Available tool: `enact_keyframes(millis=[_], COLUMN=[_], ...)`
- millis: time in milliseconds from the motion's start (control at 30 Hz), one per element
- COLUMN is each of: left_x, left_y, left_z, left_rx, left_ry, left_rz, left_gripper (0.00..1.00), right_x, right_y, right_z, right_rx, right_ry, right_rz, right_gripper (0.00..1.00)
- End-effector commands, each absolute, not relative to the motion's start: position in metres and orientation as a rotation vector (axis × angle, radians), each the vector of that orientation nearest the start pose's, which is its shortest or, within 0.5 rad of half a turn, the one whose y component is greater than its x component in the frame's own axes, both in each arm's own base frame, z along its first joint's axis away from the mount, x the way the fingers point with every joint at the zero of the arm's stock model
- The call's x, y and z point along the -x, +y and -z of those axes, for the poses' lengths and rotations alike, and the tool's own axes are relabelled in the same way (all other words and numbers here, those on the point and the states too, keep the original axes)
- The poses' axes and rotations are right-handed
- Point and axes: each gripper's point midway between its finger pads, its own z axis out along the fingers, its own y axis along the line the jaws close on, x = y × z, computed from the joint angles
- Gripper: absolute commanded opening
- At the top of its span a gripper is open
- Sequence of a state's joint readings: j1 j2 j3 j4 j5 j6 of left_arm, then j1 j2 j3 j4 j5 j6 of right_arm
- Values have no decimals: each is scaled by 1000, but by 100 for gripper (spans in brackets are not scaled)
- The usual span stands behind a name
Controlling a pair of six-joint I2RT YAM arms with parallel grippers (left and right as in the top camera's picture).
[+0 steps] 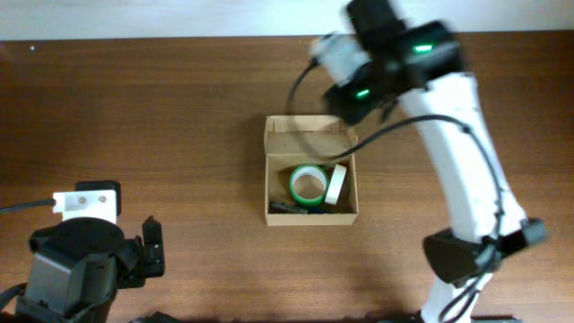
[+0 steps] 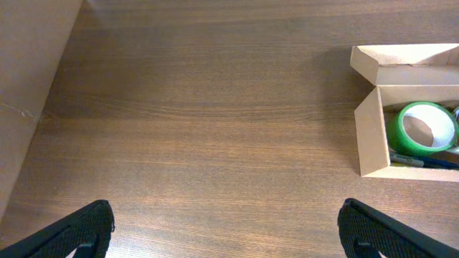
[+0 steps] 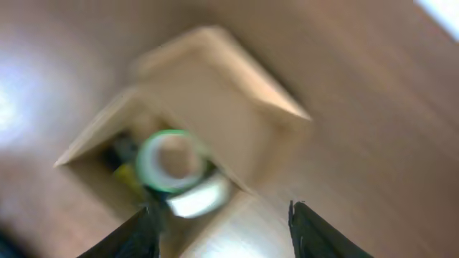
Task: Pack container
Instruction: 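Lift the right gripper and move it to the clear pen, then lower the right gripper and grasp the clear black pen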
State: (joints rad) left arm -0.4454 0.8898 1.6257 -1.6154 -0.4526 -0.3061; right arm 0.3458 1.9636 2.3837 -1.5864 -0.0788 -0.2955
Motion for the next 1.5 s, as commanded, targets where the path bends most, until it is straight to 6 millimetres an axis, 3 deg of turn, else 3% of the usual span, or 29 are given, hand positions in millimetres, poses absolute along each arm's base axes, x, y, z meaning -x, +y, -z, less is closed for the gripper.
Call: enact_keyframes(millis=[0, 267, 467, 667, 833, 1100, 1233, 1467], left_x=[-159, -160, -160, -160, -159, -159, -157, -156], left_y=[8, 8, 8, 7, 8, 8, 9, 10], left_z=[-351, -352, -352, -352, -351, -350, -349, -348], left_rx=[16, 19, 19, 20, 18, 16, 14, 12], left_ry=[2347, 2340, 2340, 2338, 2344, 2348, 2355, 2363], left_rz=[-199, -199, -198, -196, -199, -203, -208, -213], left_gripper=[100, 100, 100, 100, 99, 99, 99, 100], right_x=[-401, -389, -354, -328, -329, -349, -357, -365], right_y=[63, -77, -152, -176, -169, -173, -177, -189], right_z=[-270, -202, -142, -83, -46, -39, -39, -38], right_rx=[420, -157, -448, -541, -370, -125, -57, -52], right_ry=[2791, 3023, 3121, 3164, 3160, 3088, 3055, 3023], right_rz=[73, 119, 100, 55, -11, -5, 21, 105], right_gripper=[57, 61, 61, 61, 60, 60, 49, 49])
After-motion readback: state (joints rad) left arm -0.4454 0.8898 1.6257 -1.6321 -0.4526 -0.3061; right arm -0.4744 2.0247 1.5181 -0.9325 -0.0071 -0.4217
